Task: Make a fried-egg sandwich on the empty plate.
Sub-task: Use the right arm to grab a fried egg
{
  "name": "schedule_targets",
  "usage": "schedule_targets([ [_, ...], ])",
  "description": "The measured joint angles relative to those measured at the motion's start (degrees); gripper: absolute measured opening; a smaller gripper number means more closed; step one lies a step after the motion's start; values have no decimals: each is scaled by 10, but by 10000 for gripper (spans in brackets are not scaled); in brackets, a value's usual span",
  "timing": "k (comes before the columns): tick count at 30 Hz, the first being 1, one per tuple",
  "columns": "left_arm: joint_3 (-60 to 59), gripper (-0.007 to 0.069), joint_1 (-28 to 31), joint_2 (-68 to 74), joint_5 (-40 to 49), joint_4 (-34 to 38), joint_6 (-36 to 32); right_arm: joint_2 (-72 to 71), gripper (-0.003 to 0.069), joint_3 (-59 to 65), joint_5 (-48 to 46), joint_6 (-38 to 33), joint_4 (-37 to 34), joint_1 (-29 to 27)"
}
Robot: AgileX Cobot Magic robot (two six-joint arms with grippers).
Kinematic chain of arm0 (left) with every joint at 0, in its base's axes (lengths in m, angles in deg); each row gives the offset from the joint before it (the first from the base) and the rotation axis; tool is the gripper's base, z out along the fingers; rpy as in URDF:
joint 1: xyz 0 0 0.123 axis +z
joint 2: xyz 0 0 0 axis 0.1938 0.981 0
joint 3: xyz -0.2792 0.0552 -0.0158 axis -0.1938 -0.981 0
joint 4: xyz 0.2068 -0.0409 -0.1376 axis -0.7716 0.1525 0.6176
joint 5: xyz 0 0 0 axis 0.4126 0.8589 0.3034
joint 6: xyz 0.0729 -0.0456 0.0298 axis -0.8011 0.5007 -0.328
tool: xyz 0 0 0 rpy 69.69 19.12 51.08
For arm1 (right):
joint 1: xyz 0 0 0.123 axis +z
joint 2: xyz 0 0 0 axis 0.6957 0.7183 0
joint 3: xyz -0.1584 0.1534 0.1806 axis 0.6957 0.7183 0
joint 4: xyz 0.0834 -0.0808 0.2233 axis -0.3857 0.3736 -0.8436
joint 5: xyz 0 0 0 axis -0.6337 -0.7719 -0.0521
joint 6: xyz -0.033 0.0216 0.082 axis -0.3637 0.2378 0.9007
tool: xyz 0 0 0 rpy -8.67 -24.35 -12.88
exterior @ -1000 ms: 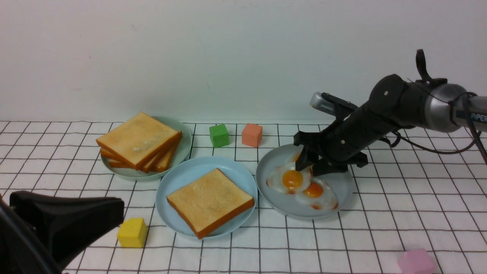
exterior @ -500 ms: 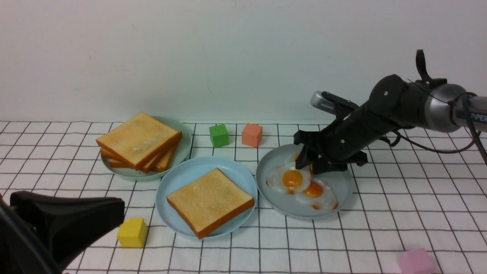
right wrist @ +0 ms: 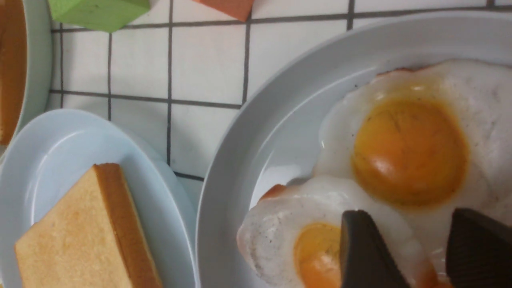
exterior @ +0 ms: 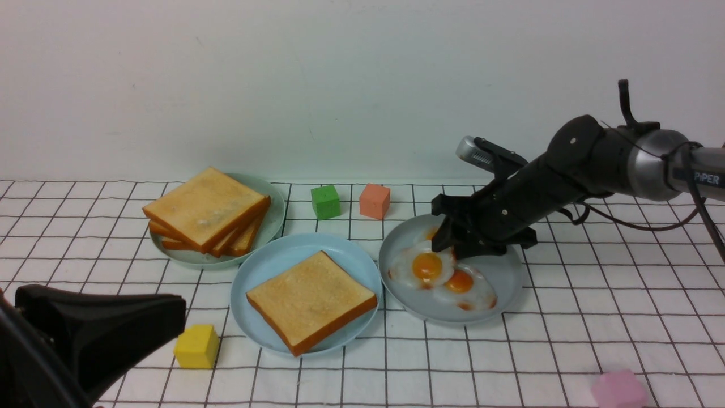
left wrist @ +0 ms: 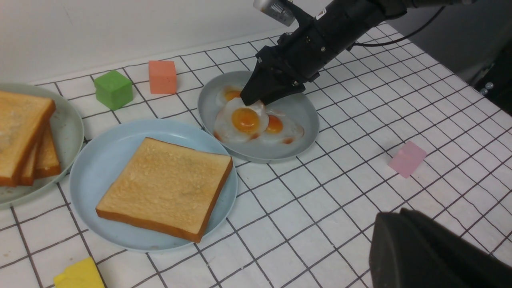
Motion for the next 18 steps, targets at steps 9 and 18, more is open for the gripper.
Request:
schedule_targets([
  [9,0,-13,0,0,0,0,0,0,119,0,-22,-20,-4,0],
  [18,0,-13,0,0,0,-2,0,-53,81,1,-65,-29,6,-13],
])
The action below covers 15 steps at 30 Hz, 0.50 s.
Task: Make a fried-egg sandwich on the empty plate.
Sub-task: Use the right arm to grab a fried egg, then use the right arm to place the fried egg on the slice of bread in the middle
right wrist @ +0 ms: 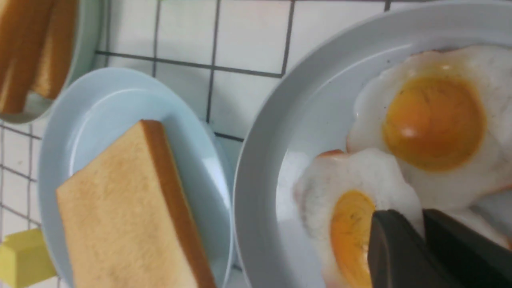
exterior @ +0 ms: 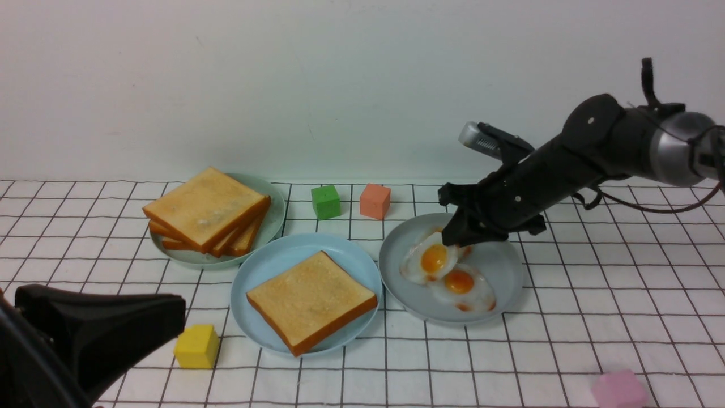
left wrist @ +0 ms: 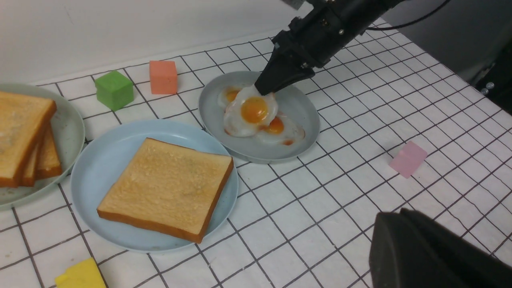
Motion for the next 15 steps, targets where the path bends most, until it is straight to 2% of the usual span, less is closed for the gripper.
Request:
schedule_targets([
  [7,0,-13,0,0,0,-46,32,-78,81,0,-66,-7,-27,2],
  [10,0,-13,0,0,0,-107,96,-104,81,0,-85,-38,-100,36],
  [11,0,-13,0,0,0,-113,105,-104,80,0,-85,-39,-105,38],
  [13,0,-13,0,0,0,-169,167,-95,80,0,-83,-55,-152,72],
  [14,0,-13,0,0,0,-178,172,-92,80,0,-82,-56,-162,77],
  [15,0,-13,0,0,0,-207,209,-77,80,0,-73,-60,-183,94],
])
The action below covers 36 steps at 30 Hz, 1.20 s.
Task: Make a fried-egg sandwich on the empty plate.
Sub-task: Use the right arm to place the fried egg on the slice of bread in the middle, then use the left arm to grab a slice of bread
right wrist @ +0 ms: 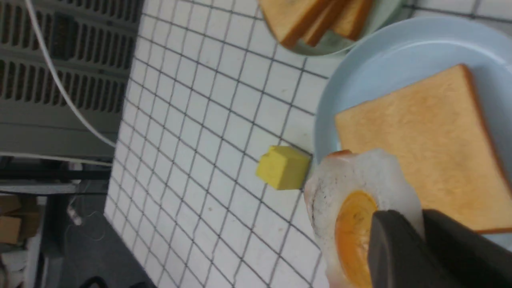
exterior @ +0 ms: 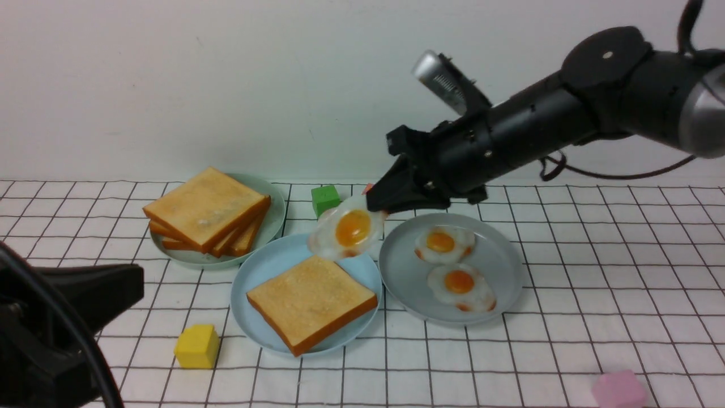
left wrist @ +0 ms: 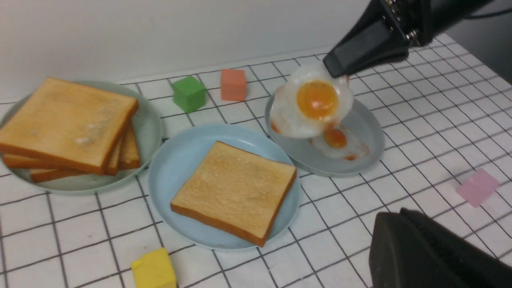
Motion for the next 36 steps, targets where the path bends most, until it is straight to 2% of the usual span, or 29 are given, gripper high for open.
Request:
schedule_targets([
  [6,0,-13,0,0,2,-44,49,76,80,0,42,-13,-57,30],
  [11,0,-13,0,0,4,-52,53,118,80,0,67,-12,-86,30],
  [15,0,-13,0,0,4,-52,53,126,94,0,67,5,-83,30],
  [19,0,-13,0,0,7,-53,53,127,211,0,63,34,-40,29],
  [24,0,-13,0,9,23,-53,56,123,396,0,44,52,19,16],
  [27,0,-13,0,32,32,-53,62,99,430,0,17,61,69,-6],
  [31,1,-13,0,96,38,-47,83,30,360,0,-48,75,172,-33],
  [33,10,-13,3,139,45,-44,85,-23,283,3,-84,96,238,-37],
  [35,39,-13,23,204,59,-33,86,-93,164,22,-117,123,313,-30],
  [36,53,-13,38,234,65,-28,82,-127,126,36,-123,132,334,-25],
])
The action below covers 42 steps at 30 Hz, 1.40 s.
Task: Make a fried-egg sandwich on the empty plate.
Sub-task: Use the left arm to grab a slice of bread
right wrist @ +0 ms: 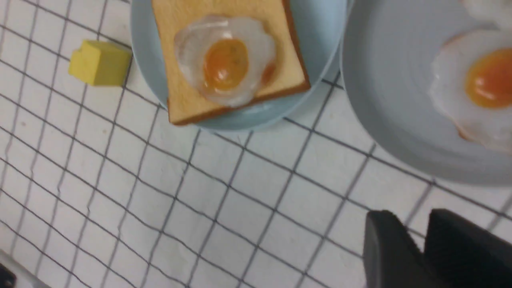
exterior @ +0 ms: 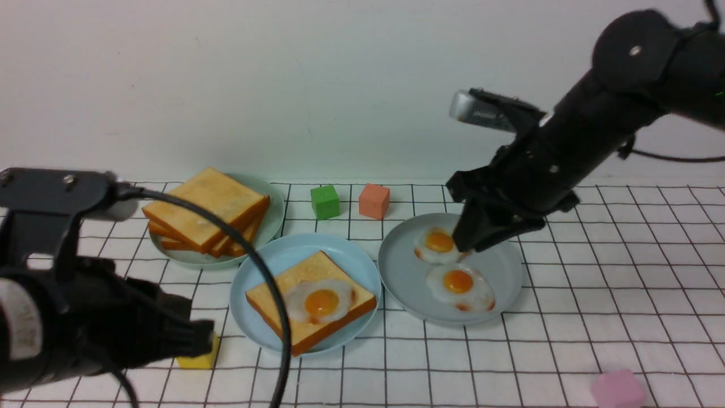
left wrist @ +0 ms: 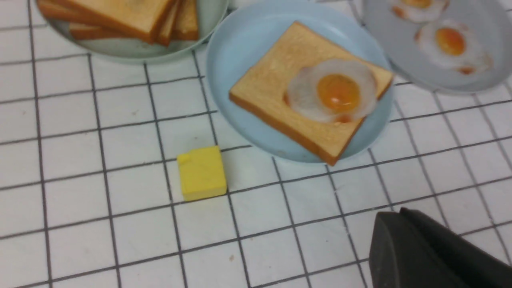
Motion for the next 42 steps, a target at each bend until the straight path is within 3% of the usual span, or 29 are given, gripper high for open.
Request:
schedule_targets([
  [2,22,-13,18,30,6,11,-18,-42,69,21,-3,15,27,12],
  [4,73,-13,74,103,13,52,-88,-137,4,74,5,44,69,38],
  [6,114,-13,118,157,15,99,-156,-209,-2,119,22,64,86,58],
  [7,118,-13,123,162,15,104,-156,-216,-2,124,24,64,86,58],
  [11,206,-13,200,279,15,191,-302,-350,2,208,58,84,94,92],
  [12,210,-13,205,290,15,192,-302,-355,3,211,59,85,94,93],
  [14,272,-13,231,371,15,198,-390,-432,4,251,70,89,98,96],
  [15,284,-13,232,388,16,196,-402,-445,4,257,74,89,98,96],
  [19,337,38,234,459,16,154,-477,-481,6,262,79,92,99,96],
  [23,353,163,234,486,-6,119,-510,-485,6,262,72,92,99,97],
  [27,355,318,234,496,-30,101,-513,-471,8,263,50,92,99,97],
  [31,357,424,234,518,-42,99,-514,-465,10,263,50,92,99,97],
  [36,357,458,234,545,-63,87,-514,-464,16,263,54,92,99,97],
  [42,357,436,234,550,-80,82,-514,-464,19,263,56,92,98,97],
])
